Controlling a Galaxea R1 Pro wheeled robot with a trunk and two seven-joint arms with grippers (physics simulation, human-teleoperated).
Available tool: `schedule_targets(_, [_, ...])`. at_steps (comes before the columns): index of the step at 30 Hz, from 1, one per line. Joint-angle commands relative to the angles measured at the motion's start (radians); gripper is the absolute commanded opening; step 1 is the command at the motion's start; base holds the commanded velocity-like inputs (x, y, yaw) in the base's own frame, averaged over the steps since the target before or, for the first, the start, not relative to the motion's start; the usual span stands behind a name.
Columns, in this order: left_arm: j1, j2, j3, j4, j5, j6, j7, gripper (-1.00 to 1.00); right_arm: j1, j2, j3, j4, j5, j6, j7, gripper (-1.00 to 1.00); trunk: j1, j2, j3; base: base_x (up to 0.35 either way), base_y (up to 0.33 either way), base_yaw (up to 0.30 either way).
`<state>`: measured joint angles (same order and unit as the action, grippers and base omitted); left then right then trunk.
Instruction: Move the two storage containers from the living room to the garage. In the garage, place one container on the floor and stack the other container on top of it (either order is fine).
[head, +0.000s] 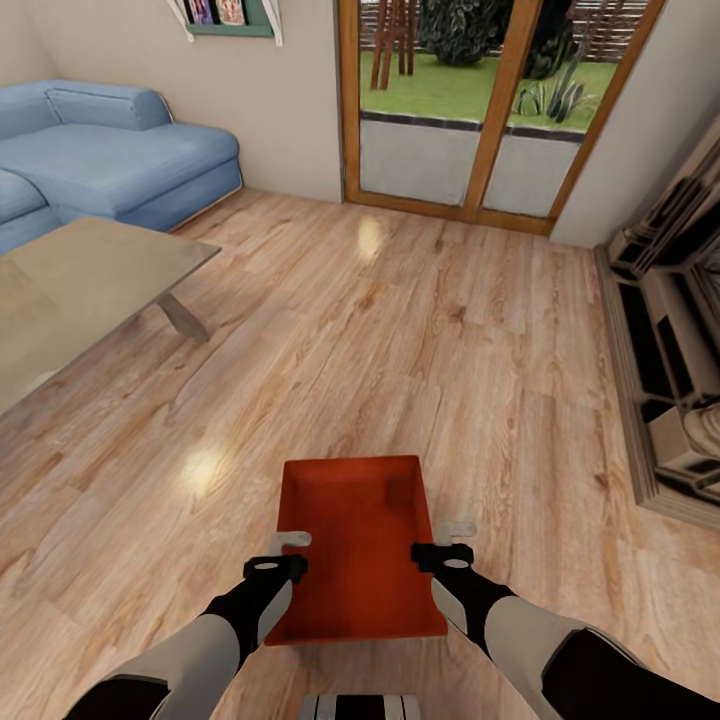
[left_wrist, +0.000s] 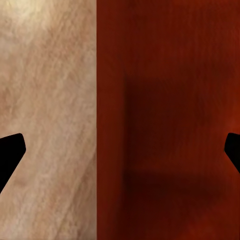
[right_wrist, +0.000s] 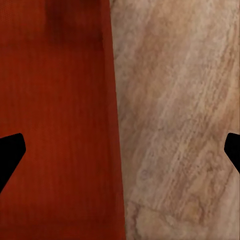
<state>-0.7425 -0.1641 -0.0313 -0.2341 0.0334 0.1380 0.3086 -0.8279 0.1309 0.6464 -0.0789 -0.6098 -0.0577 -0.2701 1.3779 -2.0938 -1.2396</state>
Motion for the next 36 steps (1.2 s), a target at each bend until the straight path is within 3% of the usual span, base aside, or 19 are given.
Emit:
schedule_targets(1, [0.0, 0.0, -0.004, -0.002, 0.003, 0.006, 0.004, 1.0, 0.0, 0.001, 0.008, 0.0, -0.01, -0.004, -0.003, 1.0, 0.004, -0.007, -0.004, 0.0, 0.0, 0.0])
schedule_targets(6, [0.0, 0.0, -0.003, -0.002, 0.003, 0.006, 0.004, 1.0, 0.0, 0.044, 0.006, 0.001, -0.002, -0.004, -0.003, 1.0, 0.023, -0.042, -0.019, 0.0, 0.0, 0.0])
schedule_targets(11, [0.0, 0.0, -0.004, -0.002, 0.003, 0.006, 0.004, 1.0, 0.0, 0.044, 0.006, 0.001, -0.004, -0.005, -0.003, 1.0, 0.042, -0.077, -0.035, 0.0, 0.0, 0.0])
schedule_targets(16, [0.0, 0.0, -0.004, -0.002, 0.003, 0.005, 0.004, 1.0, 0.0, 0.035, 0.004, 0.001, -0.009, -0.005, -0.003, 1.0, 0.061, -0.112, -0.051, 0.0, 0.0, 0.0])
schedule_targets(21, [0.0, 0.0, -0.003, -0.002, 0.003, 0.004, 0.004, 1.0, 0.0, 0.001, 0.003, 0.001, -0.013, -0.005, -0.003, 1.0, 0.077, -0.14, -0.063, 0.0, 0.0, 0.0])
schedule_targets(25, [0.0, 0.001, -0.004, -0.002, 0.002, 0.003, 0.006, 1.0, 0.0, -0.003, 0.003, 0.0, -0.013, -0.005, -0.003, 1.0, 0.077, -0.14, -0.063, 0.0, 0.0, 0.0])
schedule_targets(33, [0.0, 0.005, -0.003, -0.002, 0.002, 0.005, 0.006, 1.0, 0.0, -0.004, 0.003, -0.001, -0.01, -0.018, -0.002, 1.0, 0.107, -0.196, -0.088, 0.0, 0.0, 0.0])
schedule_targets(36, [0.0, 0.005, -0.003, -0.003, 0.002, 0.005, 0.006, 1.0, -0.001, -0.004, 0.003, -0.002, -0.007, -0.02, -0.002, 1.0, 0.107, -0.196, -0.088, 0.0, 0.0, 0.0])
